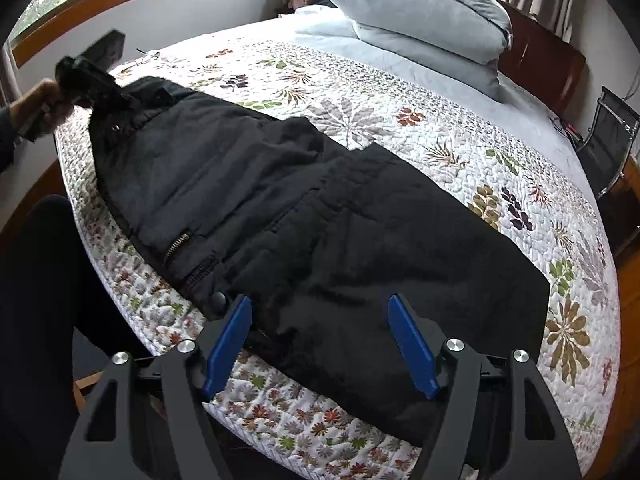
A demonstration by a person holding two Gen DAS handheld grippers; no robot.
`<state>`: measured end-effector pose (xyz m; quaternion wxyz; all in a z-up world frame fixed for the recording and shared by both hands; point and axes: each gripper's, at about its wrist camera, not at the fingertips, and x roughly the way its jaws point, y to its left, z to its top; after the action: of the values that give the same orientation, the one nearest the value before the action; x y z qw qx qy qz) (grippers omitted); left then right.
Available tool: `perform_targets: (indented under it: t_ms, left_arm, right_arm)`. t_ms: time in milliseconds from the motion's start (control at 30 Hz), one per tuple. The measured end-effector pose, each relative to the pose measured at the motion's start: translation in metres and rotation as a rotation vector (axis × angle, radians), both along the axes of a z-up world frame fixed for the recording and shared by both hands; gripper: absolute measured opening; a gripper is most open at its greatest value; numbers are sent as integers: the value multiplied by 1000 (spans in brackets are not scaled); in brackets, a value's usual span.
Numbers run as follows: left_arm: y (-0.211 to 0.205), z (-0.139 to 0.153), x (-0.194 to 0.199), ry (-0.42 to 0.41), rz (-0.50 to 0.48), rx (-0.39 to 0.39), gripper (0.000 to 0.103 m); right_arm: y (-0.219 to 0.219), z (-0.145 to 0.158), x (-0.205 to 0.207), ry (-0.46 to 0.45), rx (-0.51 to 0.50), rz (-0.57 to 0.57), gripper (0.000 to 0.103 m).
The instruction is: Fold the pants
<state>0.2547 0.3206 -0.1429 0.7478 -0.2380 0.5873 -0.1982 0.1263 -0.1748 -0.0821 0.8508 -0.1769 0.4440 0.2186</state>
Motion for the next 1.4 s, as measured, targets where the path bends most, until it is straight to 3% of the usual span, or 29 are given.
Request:
perform_targets:
  t_ms: [333,533,733,1033,1400]
  left_arm:
    - [-50,83,0,-69,-75,84,13]
    - [-107,138,-1,-122,-165,145,13]
    - [-170,171,6,-145,-251,199,13]
    - [-287,175,26,-127,-412,274,13]
    - [-470,115,32,-15,-666,416,13]
  right_arm:
    - [-29,-17,8,19,57,-78,72]
    - [-34,-23,13,18,102,-94,72]
    - [-44,-20,12,3,156,-110,72]
    - [-79,-19,10,11,272,-171,72]
    - [-116,-27,14,37,442,-220,73]
